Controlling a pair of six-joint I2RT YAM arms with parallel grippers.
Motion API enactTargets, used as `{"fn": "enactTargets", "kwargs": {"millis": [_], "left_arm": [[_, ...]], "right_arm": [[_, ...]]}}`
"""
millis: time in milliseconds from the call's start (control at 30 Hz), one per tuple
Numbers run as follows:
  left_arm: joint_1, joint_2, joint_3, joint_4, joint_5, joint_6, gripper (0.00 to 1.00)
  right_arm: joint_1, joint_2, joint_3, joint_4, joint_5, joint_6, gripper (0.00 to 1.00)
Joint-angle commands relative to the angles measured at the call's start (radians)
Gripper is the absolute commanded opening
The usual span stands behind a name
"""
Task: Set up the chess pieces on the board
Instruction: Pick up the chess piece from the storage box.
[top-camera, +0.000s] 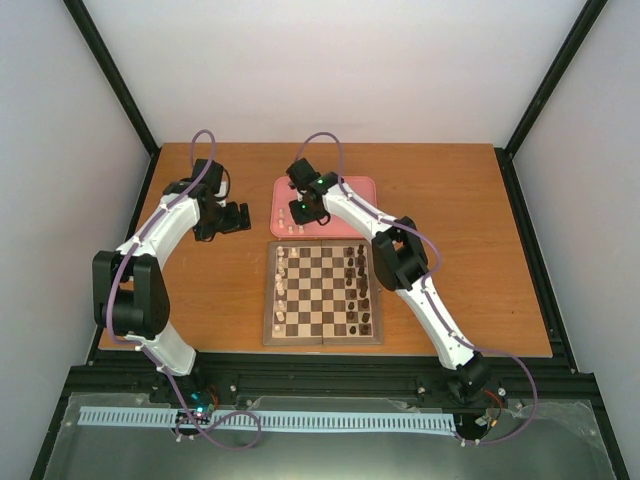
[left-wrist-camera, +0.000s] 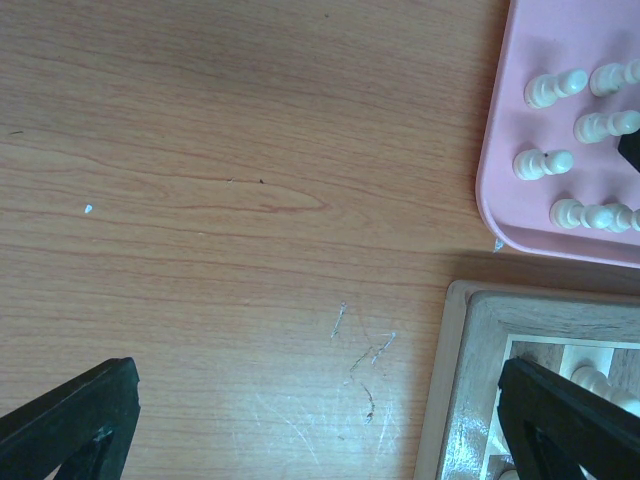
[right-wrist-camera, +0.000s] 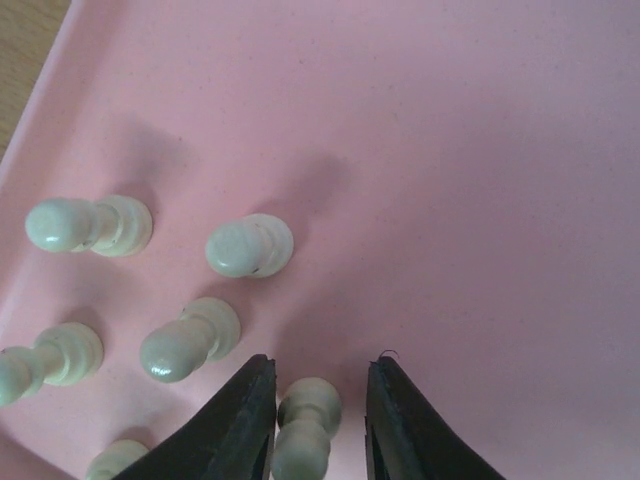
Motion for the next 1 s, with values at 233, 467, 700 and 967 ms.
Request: {"fn": "enactTargets", "kwargs": {"millis": [233,467,700,967], "left_arm": [[-0.007,0.009,0.040,-0.006,0.002,0.022,1.00],[-0.007,0.001,0.037,-0.005,0.002,0.021,1.00],[-0.007,-0.012,0.029,-0.005,-0.002,0.018,1.00],[-0.007,-0.027,0.031,-0.003,-0.002,0.015,1.00]], "right_arm": [[-0.012,0.027,0.060,0.022,0.009,0.001,0.08],[-0.015,-0.029,0.059,0.022,0.037,-0.017,0.03],[-0.013,-0.190,0.032,-0.014,0.058,-0.027,0.03],[0.063,-0.477,-0.357,-0.009,0.083,-0.022,0.03]]}}
